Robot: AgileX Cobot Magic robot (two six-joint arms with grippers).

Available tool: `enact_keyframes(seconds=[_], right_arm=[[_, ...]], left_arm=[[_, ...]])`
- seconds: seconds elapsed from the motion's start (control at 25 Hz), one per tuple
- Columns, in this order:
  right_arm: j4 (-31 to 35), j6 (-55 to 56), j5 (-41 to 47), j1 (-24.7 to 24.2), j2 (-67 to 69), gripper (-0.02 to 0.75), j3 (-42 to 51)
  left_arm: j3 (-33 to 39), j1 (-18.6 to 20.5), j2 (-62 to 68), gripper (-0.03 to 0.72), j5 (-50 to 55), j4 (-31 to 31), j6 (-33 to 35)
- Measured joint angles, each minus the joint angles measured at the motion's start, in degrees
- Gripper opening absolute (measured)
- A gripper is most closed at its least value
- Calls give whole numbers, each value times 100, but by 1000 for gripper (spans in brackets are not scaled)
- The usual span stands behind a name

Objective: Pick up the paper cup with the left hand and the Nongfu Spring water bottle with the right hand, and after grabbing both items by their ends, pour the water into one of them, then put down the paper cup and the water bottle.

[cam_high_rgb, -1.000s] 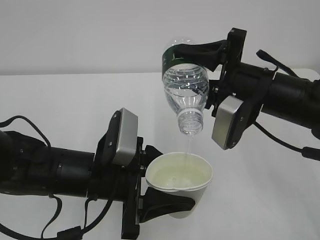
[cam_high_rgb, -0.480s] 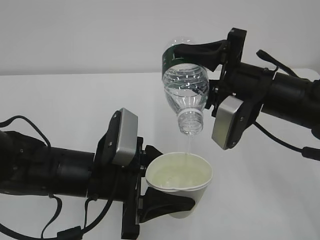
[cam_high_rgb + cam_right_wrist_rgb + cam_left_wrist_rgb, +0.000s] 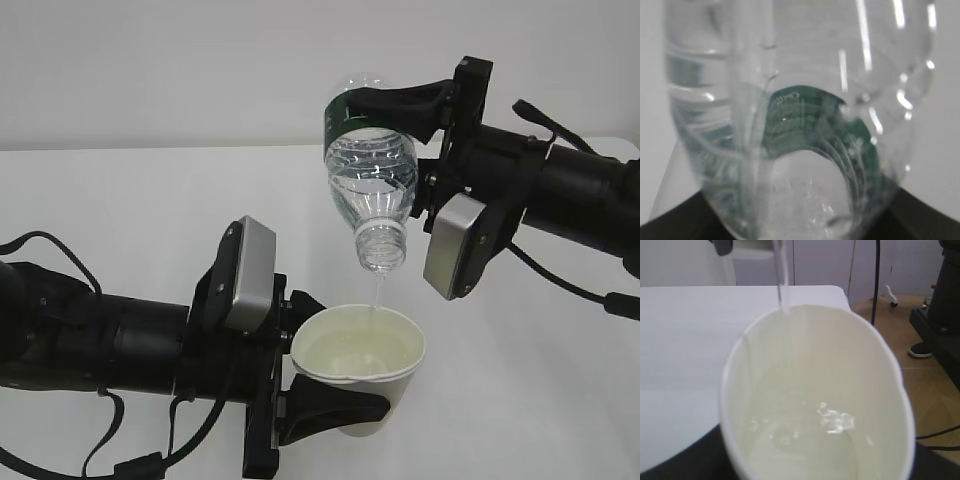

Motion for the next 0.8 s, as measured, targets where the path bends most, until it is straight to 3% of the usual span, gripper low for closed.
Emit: enact_keyframes(seconds=[0.8], right_arm=[[0, 507, 0, 23, 0, 447, 76]], left_arm=[[0, 0, 0, 414, 0, 0, 0]])
